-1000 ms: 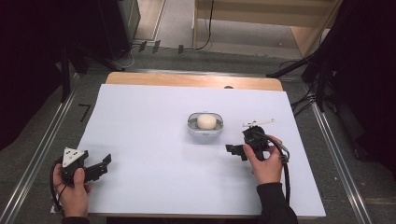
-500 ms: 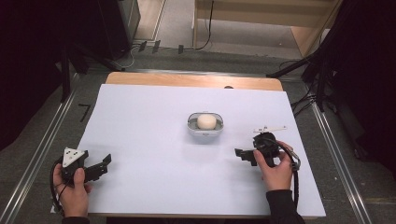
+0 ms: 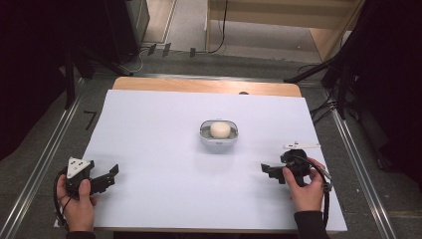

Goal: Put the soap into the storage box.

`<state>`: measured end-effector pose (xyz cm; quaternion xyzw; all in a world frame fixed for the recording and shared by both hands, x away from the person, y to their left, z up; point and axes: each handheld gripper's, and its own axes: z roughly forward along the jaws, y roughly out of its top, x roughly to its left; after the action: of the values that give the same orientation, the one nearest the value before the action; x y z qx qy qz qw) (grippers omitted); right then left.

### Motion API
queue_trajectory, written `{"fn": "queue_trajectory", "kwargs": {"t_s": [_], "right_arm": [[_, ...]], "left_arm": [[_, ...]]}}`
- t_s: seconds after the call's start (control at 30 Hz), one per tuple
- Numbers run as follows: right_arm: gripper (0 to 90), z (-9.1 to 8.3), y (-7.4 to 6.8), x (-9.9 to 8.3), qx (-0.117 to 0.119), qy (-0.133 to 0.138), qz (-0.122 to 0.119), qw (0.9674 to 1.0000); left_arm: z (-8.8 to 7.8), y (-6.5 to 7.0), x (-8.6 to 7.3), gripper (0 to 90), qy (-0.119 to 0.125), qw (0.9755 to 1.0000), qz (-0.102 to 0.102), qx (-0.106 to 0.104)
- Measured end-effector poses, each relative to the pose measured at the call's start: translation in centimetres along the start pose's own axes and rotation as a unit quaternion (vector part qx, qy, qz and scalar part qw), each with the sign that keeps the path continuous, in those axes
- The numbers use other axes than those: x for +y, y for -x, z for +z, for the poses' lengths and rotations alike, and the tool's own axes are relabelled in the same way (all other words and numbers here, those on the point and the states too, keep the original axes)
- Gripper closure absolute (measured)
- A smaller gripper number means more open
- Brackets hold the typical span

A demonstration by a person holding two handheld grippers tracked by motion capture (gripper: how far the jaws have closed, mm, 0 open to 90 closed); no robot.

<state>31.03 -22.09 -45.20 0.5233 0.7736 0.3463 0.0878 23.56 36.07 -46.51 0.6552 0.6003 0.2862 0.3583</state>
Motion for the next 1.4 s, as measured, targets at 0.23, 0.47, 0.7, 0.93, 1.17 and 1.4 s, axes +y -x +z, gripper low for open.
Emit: {"fn": "queue_trajectory", "kwargs": {"t_s": [0.23,0.47,0.7,0.93,1.17,1.4], "right_arm": [[14.2,-1.0,1.5,-1.7,-0.010,0.009,0.008,0.9999],[14.2,-1.7,2.5,-3.0,-0.016,0.018,0.016,0.9996],[14.2,-2.7,3.2,-4.0,-0.023,0.034,0.018,0.9990],[14.1,-3.2,3.9,-4.8,-0.028,0.036,0.024,0.9987],[14.1,-3.7,4.8,-5.7,-0.031,0.043,0.031,0.9981],[14.2,-4.4,5.6,-6.5,-0.040,0.050,0.038,0.9972]], "left_arm": [[0.0,0.0,0.0,13.8,0.000,1.0000,0.002,0.001],[0.0,0.1,0.0,13.8,-0.001,1.0000,0.003,0.002],[0.0,0.1,0.0,13.8,-0.001,1.0000,0.004,0.002],[0.0,0.1,0.0,13.8,-0.001,1.0000,0.005,0.002],[0.0,0.1,0.0,13.8,0.000,1.0000,0.006,0.003],[0.0,0.2,0.0,13.8,0.000,1.0000,0.006,0.003]]}}
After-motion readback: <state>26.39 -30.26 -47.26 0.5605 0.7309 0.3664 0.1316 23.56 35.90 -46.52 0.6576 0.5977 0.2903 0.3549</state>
